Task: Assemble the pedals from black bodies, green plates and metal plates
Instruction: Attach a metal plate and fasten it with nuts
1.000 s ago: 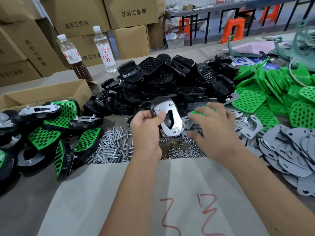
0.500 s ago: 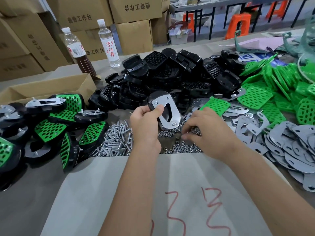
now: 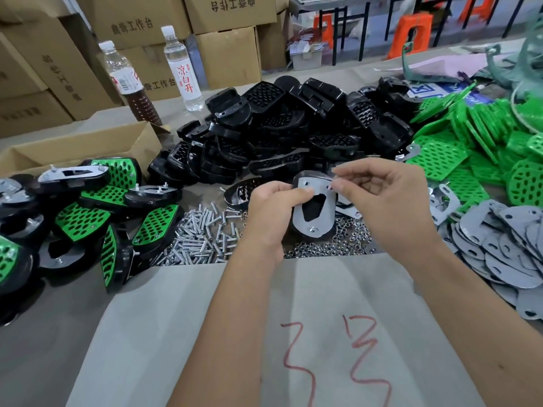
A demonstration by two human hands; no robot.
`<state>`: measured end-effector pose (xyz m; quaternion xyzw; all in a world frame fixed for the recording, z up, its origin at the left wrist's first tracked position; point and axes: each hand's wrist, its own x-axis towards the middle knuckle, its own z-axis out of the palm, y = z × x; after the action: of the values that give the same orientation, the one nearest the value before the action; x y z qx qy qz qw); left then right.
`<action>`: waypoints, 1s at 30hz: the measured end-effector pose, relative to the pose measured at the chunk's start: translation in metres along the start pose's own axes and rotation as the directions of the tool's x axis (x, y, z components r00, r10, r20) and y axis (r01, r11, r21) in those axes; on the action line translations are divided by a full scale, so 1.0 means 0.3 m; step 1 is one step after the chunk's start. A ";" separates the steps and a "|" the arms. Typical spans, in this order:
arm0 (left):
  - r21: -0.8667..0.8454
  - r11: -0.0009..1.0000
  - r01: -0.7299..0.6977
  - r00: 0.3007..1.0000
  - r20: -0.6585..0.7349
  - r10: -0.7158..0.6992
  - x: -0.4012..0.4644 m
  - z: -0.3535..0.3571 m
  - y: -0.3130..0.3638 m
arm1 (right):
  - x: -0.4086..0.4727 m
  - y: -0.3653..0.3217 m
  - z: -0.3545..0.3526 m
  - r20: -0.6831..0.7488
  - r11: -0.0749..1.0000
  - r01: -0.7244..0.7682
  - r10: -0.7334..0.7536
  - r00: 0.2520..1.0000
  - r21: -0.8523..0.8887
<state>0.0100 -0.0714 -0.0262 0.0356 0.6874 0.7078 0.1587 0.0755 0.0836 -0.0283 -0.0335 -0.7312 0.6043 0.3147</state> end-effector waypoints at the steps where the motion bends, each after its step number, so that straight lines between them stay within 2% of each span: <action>1: 0.008 1.000 0.000 1.000 0.017 0.000 -0.003 0.004 -0.002 | 0.000 0.002 0.000 -0.001 1.000 -0.019 0.019 1.000 0.017; 9: -0.051 0.999 0.006 0.995 0.102 0.000 -0.019 0.016 0.002 | 0.001 0.011 -0.009 -0.024 0.998 -0.047 0.048 0.999 0.045; 14: -0.104 0.994 0.034 0.999 0.046 -0.029 -0.006 0.022 -0.007 | 0.014 0.020 -0.017 -0.130 0.975 -0.056 0.085 0.988 0.214; 18: -0.169 0.985 0.036 0.999 0.014 -0.035 -0.005 0.034 -0.004 | 0.015 0.025 -0.006 -0.122 0.974 -0.069 0.097 0.988 0.218; 21: -0.235 0.969 0.078 0.996 0.049 -0.069 -0.013 0.039 0.005 | 0.012 0.033 0.007 -0.079 0.974 -0.137 0.153 0.985 0.178; 23: -0.249 0.961 0.120 0.990 0.097 -0.098 -0.024 0.044 0.010 | 0.011 0.038 0.014 -0.038 0.954 -0.205 0.218 0.975 0.216; 30: -0.285 0.949 0.132 0.984 0.150 -0.092 -0.029 0.045 0.010 | 0.007 0.035 0.031 0.072 0.851 -0.440 0.439 0.896 0.285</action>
<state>0.0213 -0.0608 -0.0210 0.0202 0.5633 0.7877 0.2485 0.0658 0.0794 -0.0376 -0.1511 -0.6068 0.7621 0.1680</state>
